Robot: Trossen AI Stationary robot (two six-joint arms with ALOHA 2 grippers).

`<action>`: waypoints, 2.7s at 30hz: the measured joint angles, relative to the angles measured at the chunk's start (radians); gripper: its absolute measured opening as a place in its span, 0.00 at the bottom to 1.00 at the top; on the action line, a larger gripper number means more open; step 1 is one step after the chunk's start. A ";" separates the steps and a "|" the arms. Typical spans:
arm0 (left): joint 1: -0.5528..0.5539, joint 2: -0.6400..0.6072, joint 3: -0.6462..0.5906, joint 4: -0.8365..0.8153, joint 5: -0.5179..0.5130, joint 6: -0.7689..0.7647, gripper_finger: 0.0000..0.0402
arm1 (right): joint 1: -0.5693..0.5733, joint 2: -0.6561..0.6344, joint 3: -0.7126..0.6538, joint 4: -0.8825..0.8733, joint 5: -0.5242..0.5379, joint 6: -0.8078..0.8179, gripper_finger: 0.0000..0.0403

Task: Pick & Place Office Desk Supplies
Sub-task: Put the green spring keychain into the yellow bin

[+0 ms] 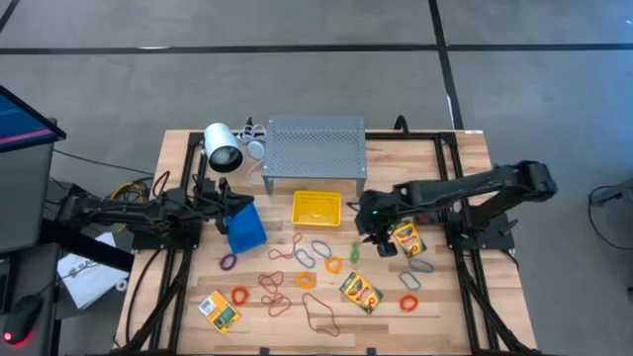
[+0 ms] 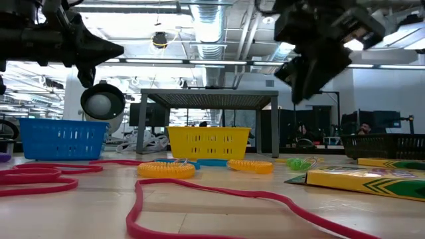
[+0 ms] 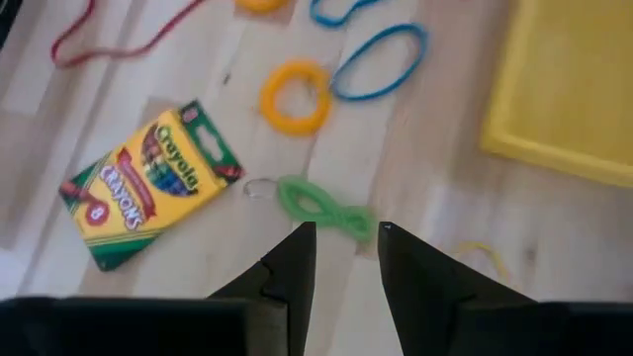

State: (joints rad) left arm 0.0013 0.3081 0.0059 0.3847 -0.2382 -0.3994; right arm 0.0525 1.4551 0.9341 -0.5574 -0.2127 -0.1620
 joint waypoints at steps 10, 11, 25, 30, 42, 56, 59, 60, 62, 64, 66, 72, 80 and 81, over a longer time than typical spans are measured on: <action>0.000 0.038 0.000 0.047 0.029 -0.027 0.02 | 0.007 0.217 0.110 -0.107 0.000 -0.079 0.37; 0.000 0.043 0.000 0.052 0.029 -0.026 0.02 | 0.011 0.232 0.122 -0.099 0.000 -0.082 0.39; 0.000 0.101 0.000 0.090 0.030 0.003 0.02 | 0.074 0.398 0.231 -0.146 0.067 -0.176 0.55; 0.000 0.107 0.000 0.095 0.032 0.008 0.02 | 0.094 0.423 0.243 -0.153 0.109 -0.243 0.53; 0.000 0.107 0.000 0.103 0.032 0.010 0.02 | 0.105 0.433 0.210 -0.113 0.161 -0.318 0.43; 0.000 0.107 0.000 0.103 0.029 0.010 0.02 | 0.105 0.431 0.201 -0.087 0.160 -0.305 0.04; 0.000 0.107 0.000 0.103 0.029 0.010 0.02 | 0.103 0.431 0.201 -0.087 0.161 -0.267 0.04; 0.000 0.107 0.000 0.103 0.029 0.010 0.02 | 0.102 0.431 0.201 -0.089 0.161 -0.261 0.02; 0.000 0.107 0.000 0.103 0.029 0.010 0.02 | 0.103 0.428 0.202 -0.095 0.161 -0.257 0.02; 0.000 0.107 0.000 0.103 0.029 0.010 0.02 | 0.103 0.424 0.201 -0.104 0.162 -0.243 0.01; 0.000 0.107 0.000 0.103 0.029 0.010 0.02 | 0.101 0.423 0.213 -0.133 0.163 -0.236 0.01; 0.000 0.107 0.000 0.111 0.029 0.010 0.02 | 0.097 0.348 0.236 -0.183 0.164 -0.218 0.01; 0.000 0.106 0.000 0.134 0.030 0.010 0.02 | 0.008 0.151 0.237 -0.091 0.136 -0.114 0.01; 0.000 0.106 0.000 0.136 0.030 0.010 0.02 | -0.009 0.133 0.237 -0.055 0.115 -0.099 0.01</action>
State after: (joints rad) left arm 0.0010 0.4141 0.0063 0.5208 -0.2085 -0.3897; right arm 0.0436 1.5881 1.1713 -0.6123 -0.0973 -0.2608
